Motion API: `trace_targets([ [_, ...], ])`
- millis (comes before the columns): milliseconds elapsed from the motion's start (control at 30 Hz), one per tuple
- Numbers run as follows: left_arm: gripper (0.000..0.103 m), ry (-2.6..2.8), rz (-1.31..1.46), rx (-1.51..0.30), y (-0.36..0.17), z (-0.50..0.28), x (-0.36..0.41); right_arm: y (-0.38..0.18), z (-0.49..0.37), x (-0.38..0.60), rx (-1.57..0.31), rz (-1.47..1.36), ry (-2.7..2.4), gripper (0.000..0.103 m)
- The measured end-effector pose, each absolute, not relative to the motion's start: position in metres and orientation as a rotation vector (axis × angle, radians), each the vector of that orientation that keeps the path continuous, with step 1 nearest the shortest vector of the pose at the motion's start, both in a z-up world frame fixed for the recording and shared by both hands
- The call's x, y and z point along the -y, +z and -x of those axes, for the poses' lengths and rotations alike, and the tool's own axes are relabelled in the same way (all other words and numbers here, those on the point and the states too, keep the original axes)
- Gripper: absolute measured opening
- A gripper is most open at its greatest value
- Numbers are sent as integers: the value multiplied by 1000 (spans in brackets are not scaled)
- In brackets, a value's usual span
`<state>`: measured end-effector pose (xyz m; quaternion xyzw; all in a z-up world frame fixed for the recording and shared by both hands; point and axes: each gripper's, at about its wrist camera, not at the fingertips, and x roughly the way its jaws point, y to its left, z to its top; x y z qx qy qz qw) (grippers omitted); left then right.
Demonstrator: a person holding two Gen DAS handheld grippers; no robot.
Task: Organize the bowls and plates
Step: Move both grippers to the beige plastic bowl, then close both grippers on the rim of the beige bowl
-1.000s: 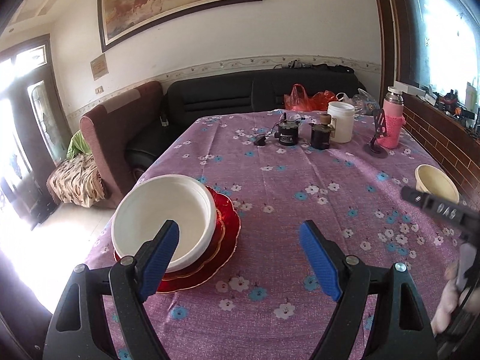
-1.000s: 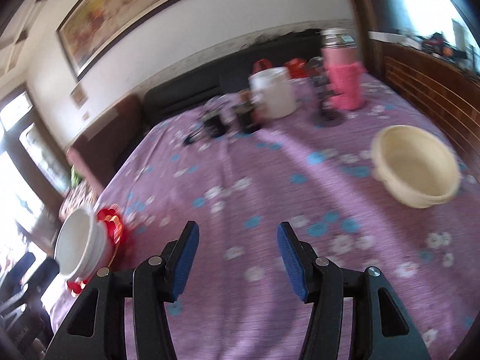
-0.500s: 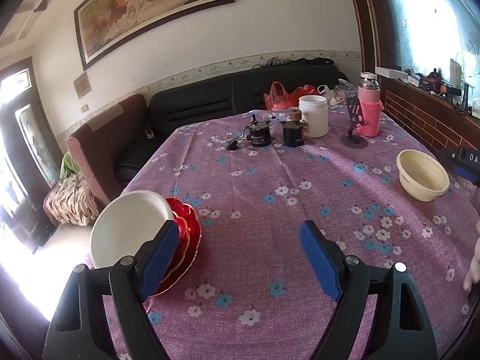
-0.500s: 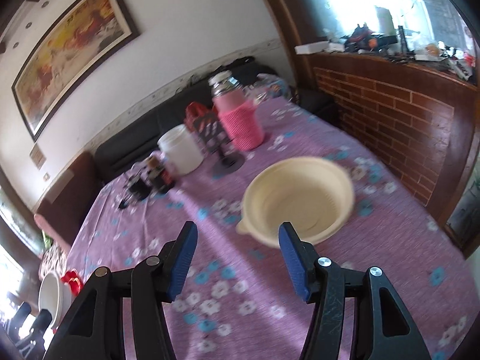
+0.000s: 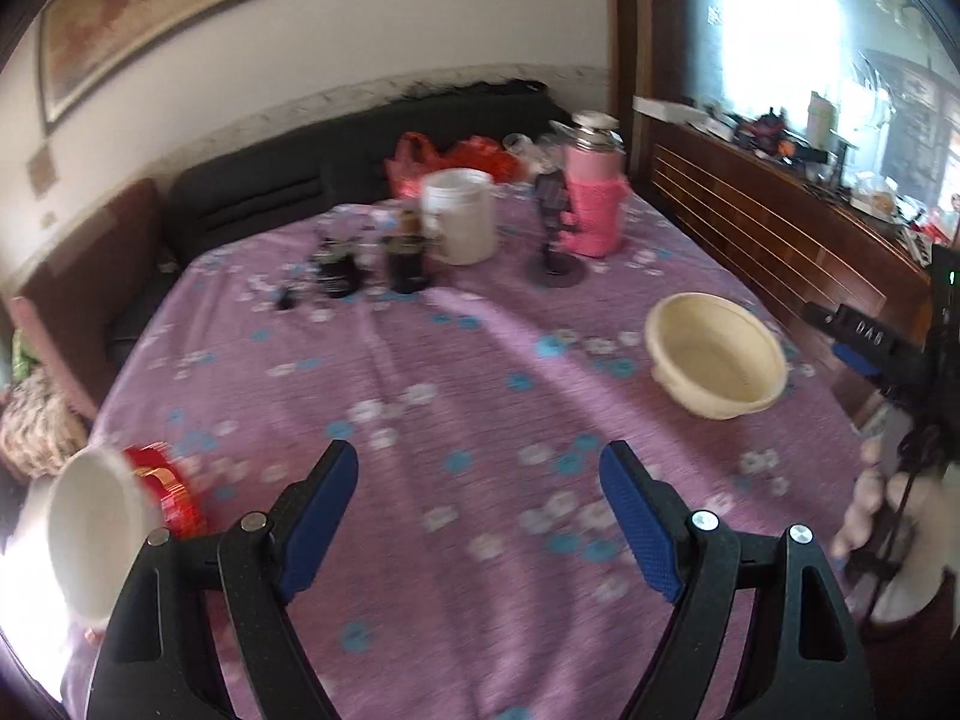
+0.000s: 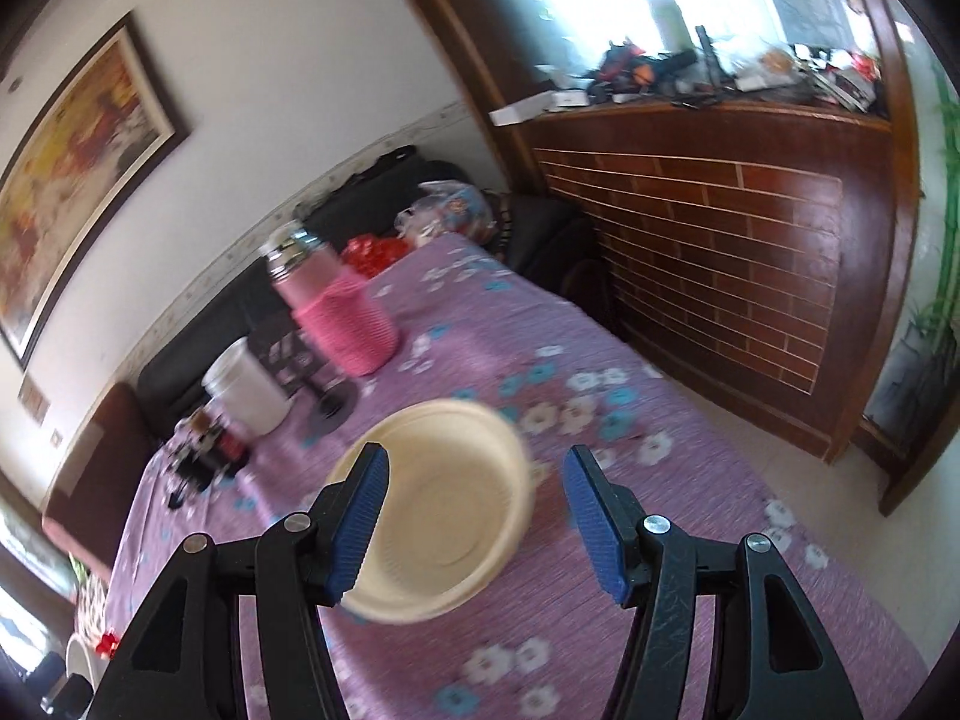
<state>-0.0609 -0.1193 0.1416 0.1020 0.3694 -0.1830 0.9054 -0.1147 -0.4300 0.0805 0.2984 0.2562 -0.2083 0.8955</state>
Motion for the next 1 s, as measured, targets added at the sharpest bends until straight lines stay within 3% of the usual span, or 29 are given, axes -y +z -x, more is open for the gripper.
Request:
trace_targets([
  [433, 82, -506, -105, -1002, 77, -45, 244, 33, 90, 445, -617, -697, -345, 64],
  [600, 81, -529, -51, -1085, 52, -73, 269, 26, 83, 438, -649, -686, -323, 58],
  [767, 72, -554, -67, -1099, 43, -87, 286, 17, 73, 429, -702, -666, -310, 53],
  [900, 56, -583, -90, -1123, 33, -88, 297, 14, 69, 423, -725, -643, -299, 51],
  [1000, 37, -603, -102, -1141, 25, -87, 304, 11, 66, 421, -740, -640, -289, 43],
])
